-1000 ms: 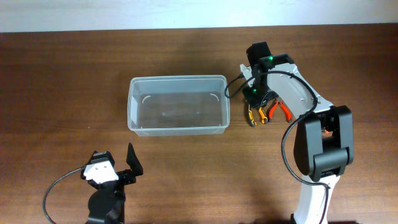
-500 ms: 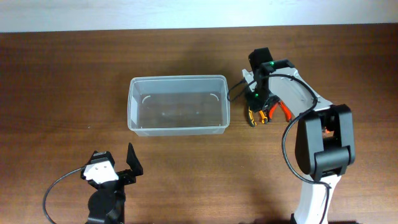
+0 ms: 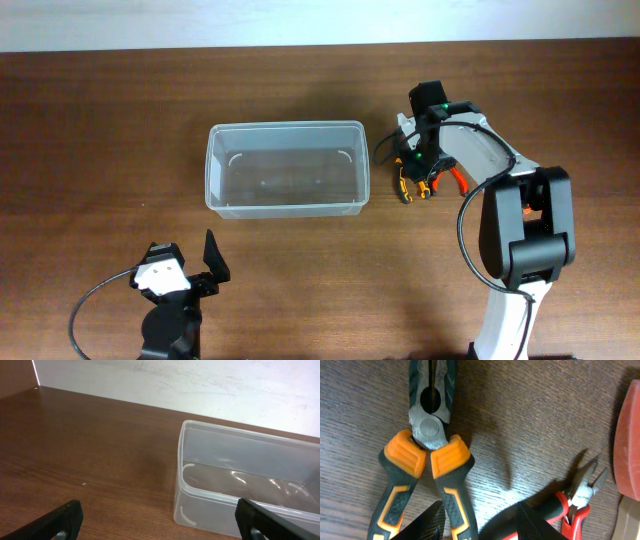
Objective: Pack container
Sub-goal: 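Close the right gripper on the orange-black pliers' jaws, then lift the pliers and carry them into the clear container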
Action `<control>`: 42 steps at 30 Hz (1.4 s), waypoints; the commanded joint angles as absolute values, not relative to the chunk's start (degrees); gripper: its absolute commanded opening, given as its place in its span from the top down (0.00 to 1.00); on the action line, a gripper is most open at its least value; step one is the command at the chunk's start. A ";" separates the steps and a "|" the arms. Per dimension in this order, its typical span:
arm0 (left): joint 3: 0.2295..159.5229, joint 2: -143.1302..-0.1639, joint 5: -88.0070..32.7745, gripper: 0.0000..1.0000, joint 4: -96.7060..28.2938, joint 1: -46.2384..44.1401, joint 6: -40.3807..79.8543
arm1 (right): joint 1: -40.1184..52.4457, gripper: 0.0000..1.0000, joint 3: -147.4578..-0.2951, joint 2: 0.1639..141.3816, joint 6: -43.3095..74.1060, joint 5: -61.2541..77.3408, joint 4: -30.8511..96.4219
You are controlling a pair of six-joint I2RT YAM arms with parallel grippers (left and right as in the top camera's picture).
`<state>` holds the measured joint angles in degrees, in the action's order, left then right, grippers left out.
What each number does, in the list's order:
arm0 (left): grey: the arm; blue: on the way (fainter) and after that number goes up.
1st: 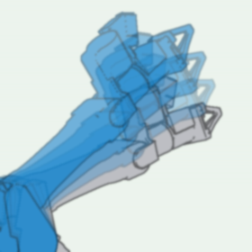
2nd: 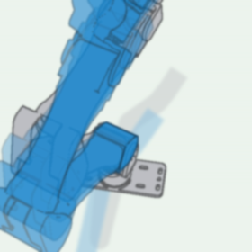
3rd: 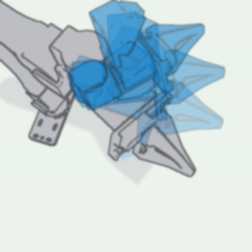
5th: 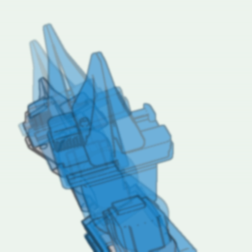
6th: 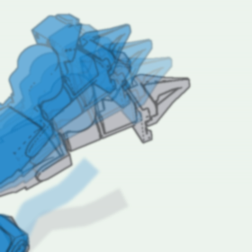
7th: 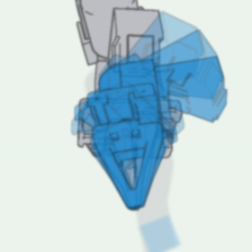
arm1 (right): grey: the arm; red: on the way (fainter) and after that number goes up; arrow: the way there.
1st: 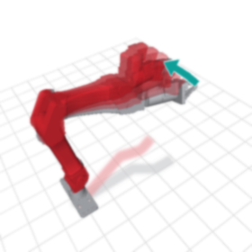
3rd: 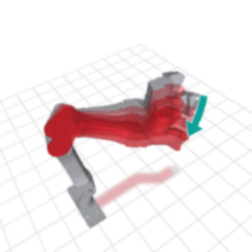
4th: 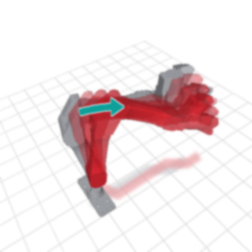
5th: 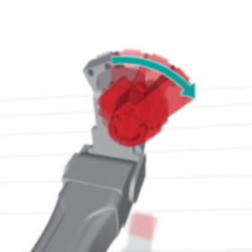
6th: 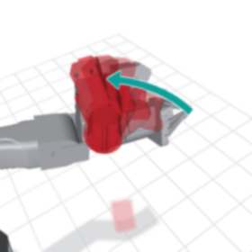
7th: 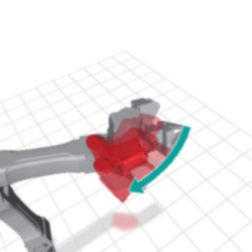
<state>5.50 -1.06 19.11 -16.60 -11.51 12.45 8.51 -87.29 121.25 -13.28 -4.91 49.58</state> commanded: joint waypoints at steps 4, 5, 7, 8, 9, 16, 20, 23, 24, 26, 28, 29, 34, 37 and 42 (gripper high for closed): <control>5.32 -0.78 19.31 0.01 -16.71 -11.75 11.94 | 8.62 0.55 -83.44 122.32 -13.30 -3.42 46.94; 5.34 -0.78 19.31 0.01 -16.71 -11.73 11.94 | 8.62 0.55 -83.20 122.32 -13.30 -3.22 46.61; 5.32 -0.78 19.31 0.01 -16.71 -11.75 11.94 | 8.62 0.77 -83.02 122.32 -13.30 -3.22 46.44; 5.32 -0.78 19.31 0.01 -16.71 -11.75 11.94 | 8.62 0.85 -83.05 122.32 -13.30 -3.22 46.48; 5.32 -0.78 19.31 0.01 -16.71 -11.75 11.94 | 8.62 0.92 -83.05 122.32 -13.26 -3.22 46.52; 5.32 -0.78 19.31 0.01 -16.71 -11.75 11.94 | 8.60 0.96 -84.90 121.89 -13.06 -3.25 48.77; 5.34 -0.78 19.31 0.01 -16.71 -11.75 11.94 | 8.62 0.96 -90.26 120.16 -11.00 -3.25 52.97; 5.32 -0.78 19.33 0.01 -16.71 -11.75 11.94 | 8.62 0.96 -96.16 117.99 -10.00 -3.22 57.14; 5.34 -0.78 19.31 0.01 -16.71 -11.75 11.94 | 8.67 0.96 -98.54 117.25 -10.00 -3.22 58.81; 5.34 -0.78 19.31 0.01 -16.71 -11.73 11.94 | 8.75 0.96 -103.96 115.87 -10.02 -3.20 62.78; 5.32 -0.78 19.31 0.01 -16.71 -11.73 11.94 | 9.26 0.96 -108.90 114.78 -10.09 -2.81 66.28; 5.34 -0.78 19.31 0.01 -16.71 -11.75 11.94 | 9.50 0.96 -110.76 114.50 -10.31 -2.55 67.51; 5.32 -0.78 19.31 0.01 -16.71 -11.75 11.94 | 13.26 0.96 -120.18 113.49 -19.11 4.49 74.02; 5.34 -0.78 19.33 0.01 -16.71 -11.75 11.94 | 16.86 0.96 -122.10 113.49 -28.47 10.02 75.92; 5.32 -0.78 19.31 0.01 -16.71 -11.75 11.94 | 24.58 0.96 -122.06 113.73 -41.04 12.08 76.79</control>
